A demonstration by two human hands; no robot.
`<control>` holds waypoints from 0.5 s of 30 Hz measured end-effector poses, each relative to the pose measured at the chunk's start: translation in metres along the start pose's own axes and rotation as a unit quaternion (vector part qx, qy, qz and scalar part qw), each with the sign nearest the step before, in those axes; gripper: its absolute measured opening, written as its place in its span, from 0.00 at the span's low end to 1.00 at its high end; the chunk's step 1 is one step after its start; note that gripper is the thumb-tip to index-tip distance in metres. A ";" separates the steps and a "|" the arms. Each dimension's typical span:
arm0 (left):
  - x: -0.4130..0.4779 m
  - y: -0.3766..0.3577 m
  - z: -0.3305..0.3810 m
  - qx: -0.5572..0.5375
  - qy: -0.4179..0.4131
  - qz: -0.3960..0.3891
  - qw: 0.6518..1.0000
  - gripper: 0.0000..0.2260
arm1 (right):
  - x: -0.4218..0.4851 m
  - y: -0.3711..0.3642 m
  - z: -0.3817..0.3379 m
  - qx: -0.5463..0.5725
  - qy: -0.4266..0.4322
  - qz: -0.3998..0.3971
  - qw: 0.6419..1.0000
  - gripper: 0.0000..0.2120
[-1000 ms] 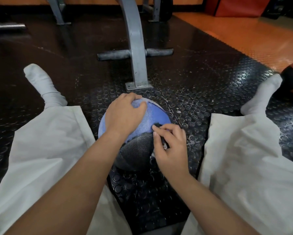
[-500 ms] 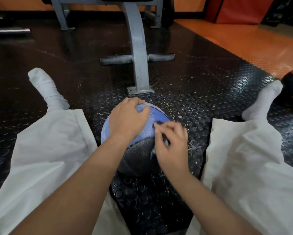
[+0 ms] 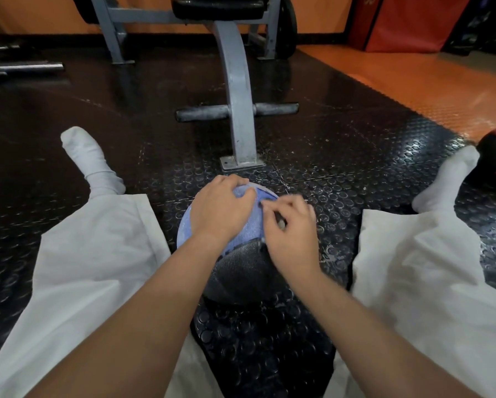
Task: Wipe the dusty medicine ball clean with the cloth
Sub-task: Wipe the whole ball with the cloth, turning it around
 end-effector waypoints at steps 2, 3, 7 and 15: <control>0.000 0.000 -0.001 -0.004 -0.003 -0.006 1.000 0.15 | -0.029 0.007 0.001 0.019 0.037 0.017 0.999 0.12; -0.001 0.000 0.000 -0.004 -0.008 -0.006 1.000 0.15 | -0.036 0.009 0.002 0.025 0.051 0.015 0.998 0.13; -0.008 -0.001 0.003 -0.004 -0.015 0.005 1.000 0.15 | -0.011 0.010 0.003 0.026 0.036 -0.017 0.999 0.08; -0.004 0.001 -0.001 -0.008 0.006 0.005 1.000 0.14 | 0.016 -0.007 -0.003 -0.009 -0.024 -0.032 0.999 0.09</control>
Point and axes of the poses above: each hand's wrist, its own x-axis towards the middle knuckle, its own y-axis out of the back of the hand, z = x × y, the point moved 5 cm from there along x, towards the middle knuckle, and after that the axes turned 3 degrees about x, right-handed, at the moved point
